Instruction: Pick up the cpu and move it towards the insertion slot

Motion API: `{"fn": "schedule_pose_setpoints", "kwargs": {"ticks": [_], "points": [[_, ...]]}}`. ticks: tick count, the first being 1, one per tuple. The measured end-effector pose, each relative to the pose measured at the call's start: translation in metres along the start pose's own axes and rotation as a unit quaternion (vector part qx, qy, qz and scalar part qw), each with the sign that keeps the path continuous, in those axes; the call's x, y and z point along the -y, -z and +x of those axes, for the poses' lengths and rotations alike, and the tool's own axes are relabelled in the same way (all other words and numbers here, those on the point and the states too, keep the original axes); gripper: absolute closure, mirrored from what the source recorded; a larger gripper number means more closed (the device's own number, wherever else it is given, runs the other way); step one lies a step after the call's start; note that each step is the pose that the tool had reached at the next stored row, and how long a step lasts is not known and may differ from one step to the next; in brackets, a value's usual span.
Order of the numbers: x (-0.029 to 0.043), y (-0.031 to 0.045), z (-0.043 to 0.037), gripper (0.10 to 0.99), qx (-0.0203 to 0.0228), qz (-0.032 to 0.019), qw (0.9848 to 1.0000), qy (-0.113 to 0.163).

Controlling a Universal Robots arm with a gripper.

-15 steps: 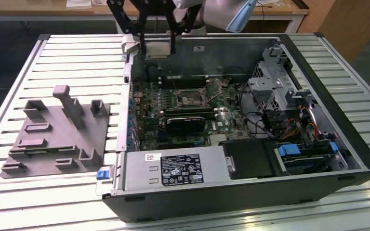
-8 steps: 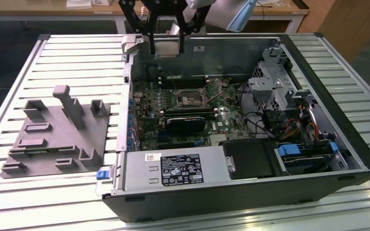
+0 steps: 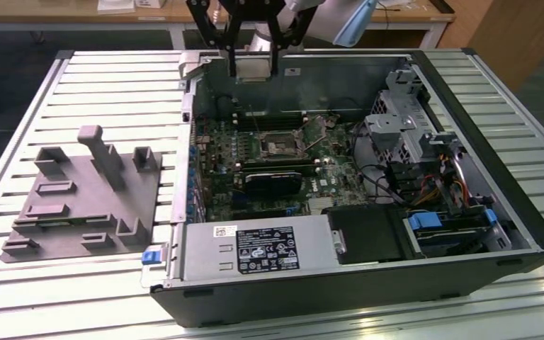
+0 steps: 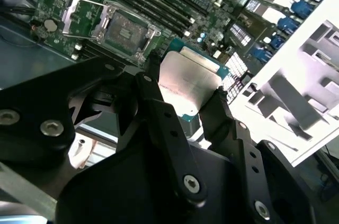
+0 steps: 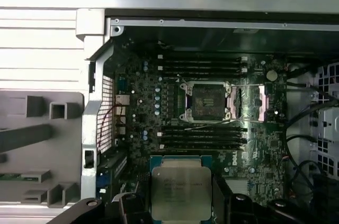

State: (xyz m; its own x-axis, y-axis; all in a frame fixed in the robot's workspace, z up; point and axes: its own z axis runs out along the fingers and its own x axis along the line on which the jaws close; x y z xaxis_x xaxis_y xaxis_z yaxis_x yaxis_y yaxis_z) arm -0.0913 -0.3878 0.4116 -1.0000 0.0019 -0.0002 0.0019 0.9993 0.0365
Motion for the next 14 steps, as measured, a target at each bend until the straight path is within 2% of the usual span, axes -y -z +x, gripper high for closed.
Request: {"fn": "schedule_pose_setpoints", "kwargs": {"ticks": [14], "points": [[-0.0336,-0.0072,-0.0106,0.541,0.0000,0.0000,1.0000,0.000]]}}
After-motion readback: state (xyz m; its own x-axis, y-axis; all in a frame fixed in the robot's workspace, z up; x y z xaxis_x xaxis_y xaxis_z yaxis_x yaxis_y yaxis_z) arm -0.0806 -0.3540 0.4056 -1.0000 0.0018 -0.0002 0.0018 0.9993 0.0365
